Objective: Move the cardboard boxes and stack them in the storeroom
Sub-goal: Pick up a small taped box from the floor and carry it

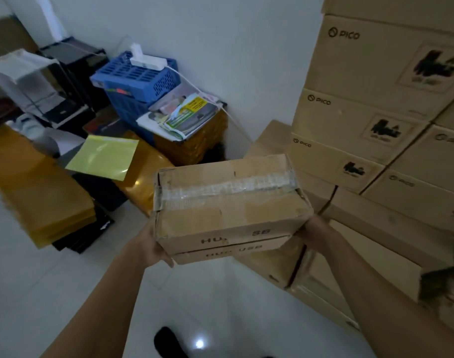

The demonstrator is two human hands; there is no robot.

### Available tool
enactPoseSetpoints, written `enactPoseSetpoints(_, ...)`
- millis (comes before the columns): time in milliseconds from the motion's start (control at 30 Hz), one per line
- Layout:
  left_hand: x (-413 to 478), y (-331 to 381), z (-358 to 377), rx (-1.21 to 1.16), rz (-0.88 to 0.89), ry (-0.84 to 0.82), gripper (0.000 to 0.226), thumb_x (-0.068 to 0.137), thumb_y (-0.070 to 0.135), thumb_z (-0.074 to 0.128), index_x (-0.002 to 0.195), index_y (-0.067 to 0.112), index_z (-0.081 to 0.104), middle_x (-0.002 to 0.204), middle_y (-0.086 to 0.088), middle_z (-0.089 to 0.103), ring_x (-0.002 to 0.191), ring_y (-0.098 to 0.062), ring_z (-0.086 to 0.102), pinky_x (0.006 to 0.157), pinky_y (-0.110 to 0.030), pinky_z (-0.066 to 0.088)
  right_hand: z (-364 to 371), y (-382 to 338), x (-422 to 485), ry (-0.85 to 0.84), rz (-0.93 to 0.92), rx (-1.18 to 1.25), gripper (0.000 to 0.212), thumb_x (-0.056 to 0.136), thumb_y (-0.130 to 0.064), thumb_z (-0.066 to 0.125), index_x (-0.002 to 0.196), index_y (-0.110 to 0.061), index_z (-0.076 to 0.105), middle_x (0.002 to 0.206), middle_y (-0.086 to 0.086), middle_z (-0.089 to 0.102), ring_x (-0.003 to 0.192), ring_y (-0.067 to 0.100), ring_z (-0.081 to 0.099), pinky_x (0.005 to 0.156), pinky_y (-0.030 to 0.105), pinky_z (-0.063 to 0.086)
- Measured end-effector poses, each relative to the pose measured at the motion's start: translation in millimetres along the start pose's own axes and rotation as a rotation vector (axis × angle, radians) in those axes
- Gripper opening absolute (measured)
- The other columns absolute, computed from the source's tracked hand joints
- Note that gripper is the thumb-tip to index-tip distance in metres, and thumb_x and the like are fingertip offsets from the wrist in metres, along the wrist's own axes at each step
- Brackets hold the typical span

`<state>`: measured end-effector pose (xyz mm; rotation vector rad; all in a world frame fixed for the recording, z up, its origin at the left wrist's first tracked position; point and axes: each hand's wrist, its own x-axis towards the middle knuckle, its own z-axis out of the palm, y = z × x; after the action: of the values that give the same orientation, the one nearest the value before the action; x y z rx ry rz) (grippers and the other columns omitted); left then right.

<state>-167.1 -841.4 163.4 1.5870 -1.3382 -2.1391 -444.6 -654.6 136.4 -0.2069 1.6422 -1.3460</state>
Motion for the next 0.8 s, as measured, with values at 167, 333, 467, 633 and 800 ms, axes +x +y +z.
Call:
enactPoseSetpoints(167,97.0,42.1,-59.7,-0.121,-0.174,-0.05,0.06,0.101,0.047,0.016,0.144,0.009,0.036,0.139,-0.024,0.041,0.125,-0.056,0.037,0.087,-0.07,0.029,62.6,8.3,44.5,0.169,0.018,0.188,0.031,0.102,-0.026,0.039,0.126,-0.014,0.054,0.126,0.012,0.058,0.11,0.03,0.054,0.1,0.051,0.042)
enactPoseSetpoints(333,175.6,102.1,-92.0,0.021,-0.29,-0.119,0.054,0.099,0.051,0.031,0.132,0.011,0.045,0.141,-0.022,0.038,0.113,-0.047,0.045,0.075,-0.058,0.041,119.5,4.6,73.6,0.273,0.128,0.415,0.035,0.102,-0.041,0.032,0.105,-0.022,0.062,0.107,0.002,0.063,0.094,0.022,0.058,0.069,0.038,0.048)
enactPoseSetpoints(467,236.3,141.7,-94.6,0.18,-0.275,-0.129,0.035,0.102,0.029,0.043,0.124,0.003,0.049,0.134,-0.014,0.044,0.12,-0.039,0.042,0.092,-0.058,0.037,150.2,-2.8,103.7,0.315,0.15,0.562,0.036,0.1,-0.043,0.034,0.1,-0.021,0.062,0.104,0.004,0.064,0.091,0.023,0.06,0.07,0.039,0.048)
enactPoseSetpoints(633,405.6,147.2,-120.3,0.294,-0.201,-0.237,0.037,0.081,0.047,0.069,0.108,0.022,0.068,0.117,-0.013,0.065,0.105,-0.03,0.063,0.086,-0.051,0.054,171.8,16.1,148.3,0.272,0.107,0.732,0.074,0.055,-0.065,0.074,0.116,-0.024,0.061,0.103,0.005,0.074,0.088,0.025,0.071,0.066,0.044,0.059)
enactPoseSetpoints(800,391.4,215.9,-30.5,0.413,-0.087,-0.514,0.035,0.102,0.029,0.038,0.083,0.017,0.065,0.063,0.005,0.069,0.056,-0.004,0.065,0.055,-0.017,0.052,209.0,45.5,189.8,0.395,0.08,0.96,0.059,0.097,-0.057,0.024,0.108,-0.023,0.07,0.114,0.011,0.07,0.094,0.031,0.069,0.074,0.049,0.055)
